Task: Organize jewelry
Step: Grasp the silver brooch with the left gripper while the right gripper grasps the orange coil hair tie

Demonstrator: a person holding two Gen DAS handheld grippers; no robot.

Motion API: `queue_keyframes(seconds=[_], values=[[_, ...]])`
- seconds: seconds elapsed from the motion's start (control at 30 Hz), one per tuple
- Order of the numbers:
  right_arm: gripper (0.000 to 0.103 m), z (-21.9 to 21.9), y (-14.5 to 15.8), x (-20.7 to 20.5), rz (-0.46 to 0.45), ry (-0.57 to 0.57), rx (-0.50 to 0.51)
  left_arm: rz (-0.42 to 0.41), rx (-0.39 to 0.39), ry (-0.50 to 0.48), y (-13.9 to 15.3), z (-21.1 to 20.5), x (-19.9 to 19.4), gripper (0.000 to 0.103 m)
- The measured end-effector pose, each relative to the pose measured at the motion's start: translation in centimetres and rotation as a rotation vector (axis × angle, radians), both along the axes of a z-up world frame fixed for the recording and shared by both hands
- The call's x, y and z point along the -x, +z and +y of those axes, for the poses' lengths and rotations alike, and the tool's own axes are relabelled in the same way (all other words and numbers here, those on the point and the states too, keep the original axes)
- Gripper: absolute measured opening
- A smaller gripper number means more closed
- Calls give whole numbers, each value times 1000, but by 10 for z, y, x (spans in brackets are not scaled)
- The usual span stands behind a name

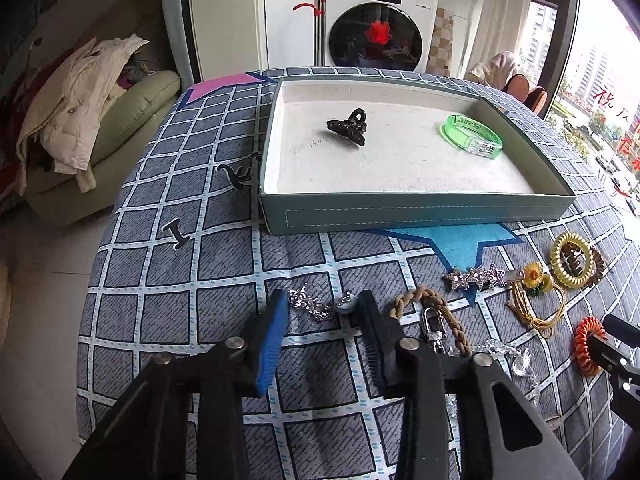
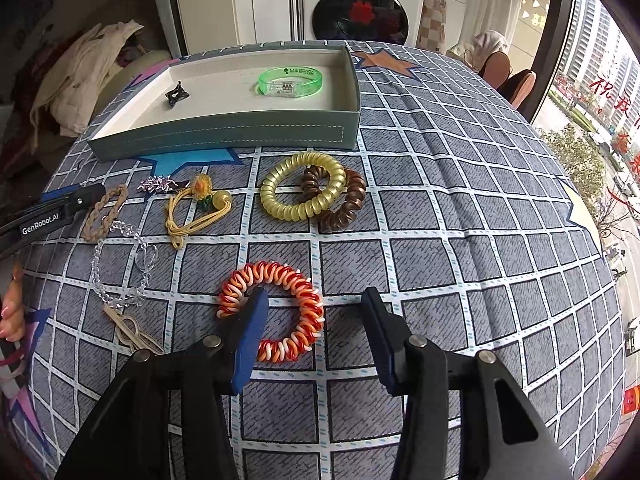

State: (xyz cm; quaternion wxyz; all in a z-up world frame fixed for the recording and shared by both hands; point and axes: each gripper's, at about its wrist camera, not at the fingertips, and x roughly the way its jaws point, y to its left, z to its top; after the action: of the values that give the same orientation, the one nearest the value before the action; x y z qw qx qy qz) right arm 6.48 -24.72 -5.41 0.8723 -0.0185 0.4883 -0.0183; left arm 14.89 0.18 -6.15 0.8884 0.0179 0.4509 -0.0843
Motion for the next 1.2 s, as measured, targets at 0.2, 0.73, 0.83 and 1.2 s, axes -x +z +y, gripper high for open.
queue_keyframes(seconds=[0.2, 0.73, 0.83, 1.2], values=[[39, 4, 0, 1, 0, 15, -5, 5, 42, 1, 1, 7, 2, 24], [13, 2, 0, 5, -12, 22, -35, -1, 136, 26, 12, 22, 2, 39], [13, 1, 0, 4, -13, 21, -42, -21, 119, 50, 12, 20, 2, 103], [13, 0, 0, 5, -19, 22, -52, 33, 58, 4, -2, 3, -26, 92]])
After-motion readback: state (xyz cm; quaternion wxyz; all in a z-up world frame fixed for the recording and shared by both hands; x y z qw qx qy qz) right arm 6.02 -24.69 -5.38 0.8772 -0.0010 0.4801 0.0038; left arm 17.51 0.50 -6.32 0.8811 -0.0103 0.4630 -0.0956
